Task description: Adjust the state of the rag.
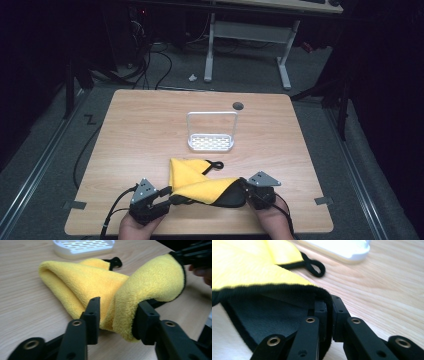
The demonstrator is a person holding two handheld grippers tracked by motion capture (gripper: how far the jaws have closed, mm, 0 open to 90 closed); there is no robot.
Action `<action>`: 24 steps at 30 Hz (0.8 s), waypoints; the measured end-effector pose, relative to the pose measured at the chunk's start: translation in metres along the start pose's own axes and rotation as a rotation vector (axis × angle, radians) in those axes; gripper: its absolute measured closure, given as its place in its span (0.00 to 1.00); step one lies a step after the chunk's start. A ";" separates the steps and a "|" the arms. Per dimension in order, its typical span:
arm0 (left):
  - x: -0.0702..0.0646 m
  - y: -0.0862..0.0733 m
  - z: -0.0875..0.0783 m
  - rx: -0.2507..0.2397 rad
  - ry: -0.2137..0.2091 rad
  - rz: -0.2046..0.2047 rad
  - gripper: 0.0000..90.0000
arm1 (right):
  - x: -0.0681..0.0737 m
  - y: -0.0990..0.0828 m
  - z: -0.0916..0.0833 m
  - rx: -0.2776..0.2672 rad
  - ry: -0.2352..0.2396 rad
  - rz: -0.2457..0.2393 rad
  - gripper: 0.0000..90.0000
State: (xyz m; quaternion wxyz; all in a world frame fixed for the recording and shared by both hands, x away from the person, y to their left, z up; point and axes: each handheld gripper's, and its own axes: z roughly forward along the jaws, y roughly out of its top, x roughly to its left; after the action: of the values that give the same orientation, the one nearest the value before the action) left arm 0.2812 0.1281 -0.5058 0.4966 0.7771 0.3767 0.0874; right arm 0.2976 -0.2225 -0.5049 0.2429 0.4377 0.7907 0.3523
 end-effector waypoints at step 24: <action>-0.019 -0.002 0.034 0.089 -0.089 0.019 0.95 | -0.020 -0.021 -0.001 0.064 -0.032 0.105 0.70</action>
State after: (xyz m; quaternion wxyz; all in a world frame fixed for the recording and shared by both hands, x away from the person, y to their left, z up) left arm 0.2840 0.0920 -0.5198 0.4768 0.8052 0.3502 0.0406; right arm 0.2964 -0.2477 -0.5188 0.2225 0.4915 0.7738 0.3319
